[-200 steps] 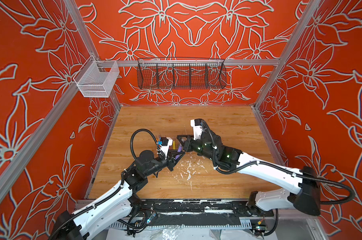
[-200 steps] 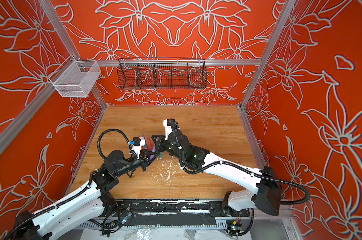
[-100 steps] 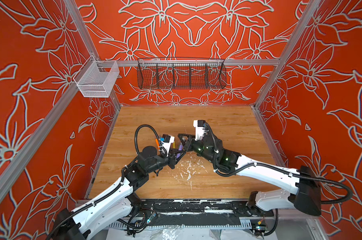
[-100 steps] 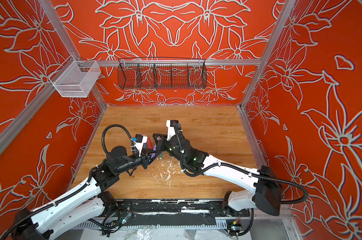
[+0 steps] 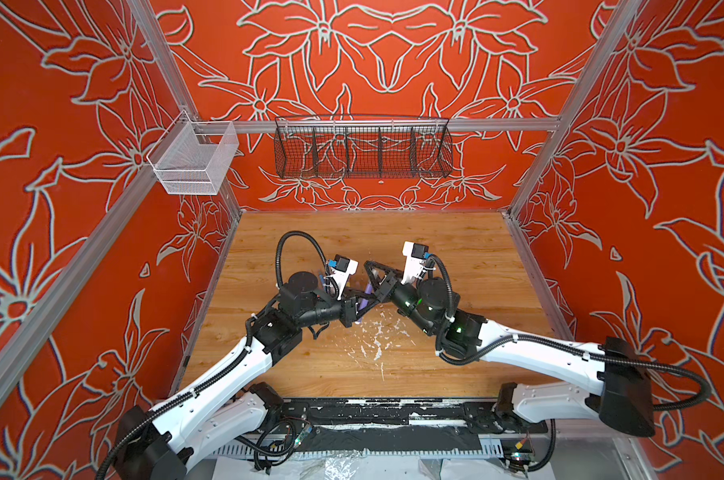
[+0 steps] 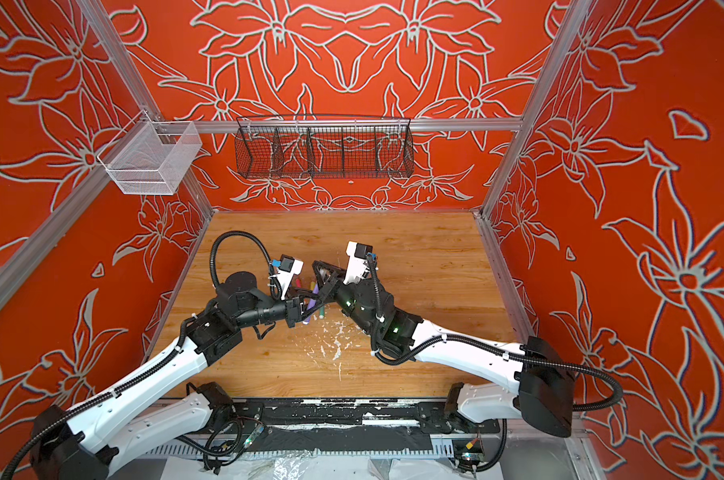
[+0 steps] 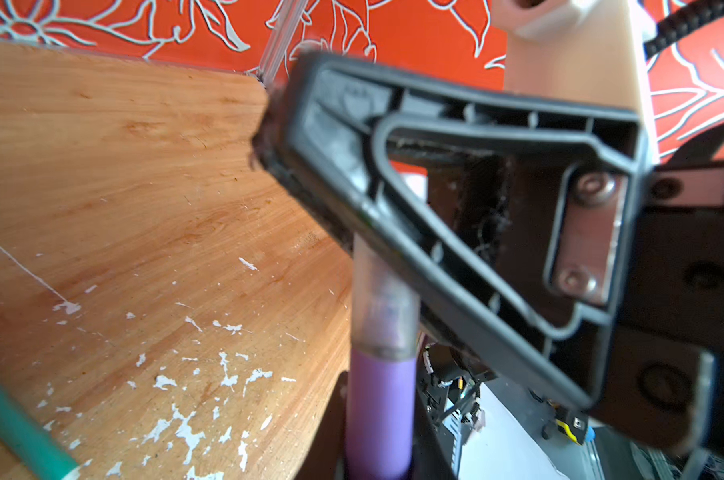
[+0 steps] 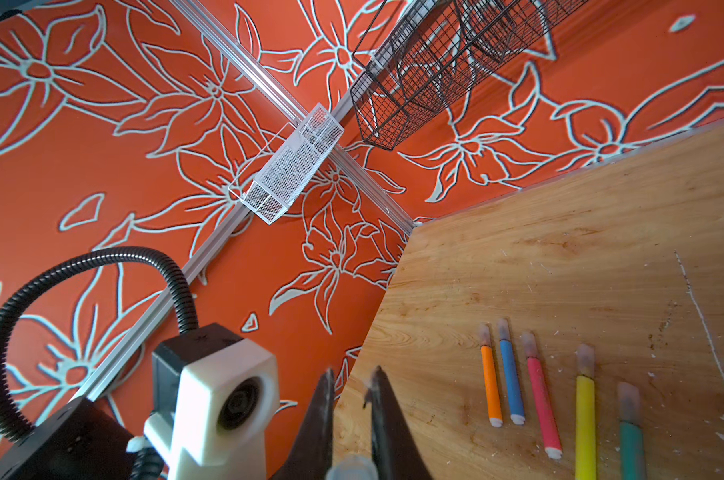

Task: Insert the pens into the pen caps
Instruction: 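Open the right gripper and withdraw it from the capped marker, then lower the capped purple marker beside the green marker with the left gripper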

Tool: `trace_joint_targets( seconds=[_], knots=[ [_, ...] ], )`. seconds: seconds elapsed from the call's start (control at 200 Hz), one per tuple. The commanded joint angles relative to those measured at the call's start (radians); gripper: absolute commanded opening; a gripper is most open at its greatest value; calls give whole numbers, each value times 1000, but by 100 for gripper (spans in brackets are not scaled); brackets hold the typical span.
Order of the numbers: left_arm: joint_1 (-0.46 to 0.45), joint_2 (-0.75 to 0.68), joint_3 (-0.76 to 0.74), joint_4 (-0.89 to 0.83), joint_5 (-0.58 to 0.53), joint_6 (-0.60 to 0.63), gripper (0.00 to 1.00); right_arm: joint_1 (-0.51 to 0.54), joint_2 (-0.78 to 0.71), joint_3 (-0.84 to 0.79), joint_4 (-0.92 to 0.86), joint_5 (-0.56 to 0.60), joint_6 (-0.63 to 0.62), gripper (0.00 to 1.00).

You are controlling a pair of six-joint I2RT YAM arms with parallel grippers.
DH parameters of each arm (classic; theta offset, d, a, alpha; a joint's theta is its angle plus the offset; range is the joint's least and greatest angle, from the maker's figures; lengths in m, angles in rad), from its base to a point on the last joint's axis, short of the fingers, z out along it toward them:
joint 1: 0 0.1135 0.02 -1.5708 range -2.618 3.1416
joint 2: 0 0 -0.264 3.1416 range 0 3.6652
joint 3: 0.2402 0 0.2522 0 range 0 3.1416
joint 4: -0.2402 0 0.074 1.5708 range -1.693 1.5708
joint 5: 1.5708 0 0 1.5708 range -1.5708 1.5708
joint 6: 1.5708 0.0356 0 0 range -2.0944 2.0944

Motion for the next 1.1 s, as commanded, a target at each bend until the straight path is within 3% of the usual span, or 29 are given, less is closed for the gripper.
trace_joint_targets(
  seconds=[0.0,0.095,0.235,0.245,0.275,0.29,0.4,0.545,0.661,0.751,0.911,0.956,1.031,1.096],
  knots=[
    [97,24,122,277,-325,-49,0,172,-17,-71,-231,-338,20,0],
    [86,13,110,214,-365,2,0,161,-77,-23,-403,-258,-11,1],
    [-37,-4,67,88,-572,92,0,53,-194,60,-663,-131,-29,55],
    [-51,-4,62,82,-590,97,0,39,-202,65,-682,-127,-30,61],
    [-94,-2,46,71,-652,108,0,-2,-223,90,-745,-114,-30,92],
    [-116,0,39,64,-681,110,0,-25,-232,102,-780,-103,-33,97],
    [-257,84,26,0,-857,61,0,-167,-243,246,-1024,72,-83,97],
    [-367,273,124,-205,-1024,-148,0,-380,-167,355,-1182,256,-191,98],
    [-386,438,205,-343,-1069,-275,0,-483,-188,219,-1043,366,-288,98],
    [-388,552,257,-427,-1097,-338,0,-513,-236,27,-821,469,-400,98],
    [-386,680,294,-489,-1121,-380,0,-586,-251,-234,-514,559,-642,98],
    [-387,715,304,-493,-1120,-378,0,-615,-238,-278,-504,614,-600,98],
    [-384,777,337,-519,-1117,-381,0,-688,-229,-306,-486,483,-569,98],
    [-382,827,373,-543,-1114,-385,0,-708,-214,-287,-517,465,-564,98]
  ],
)
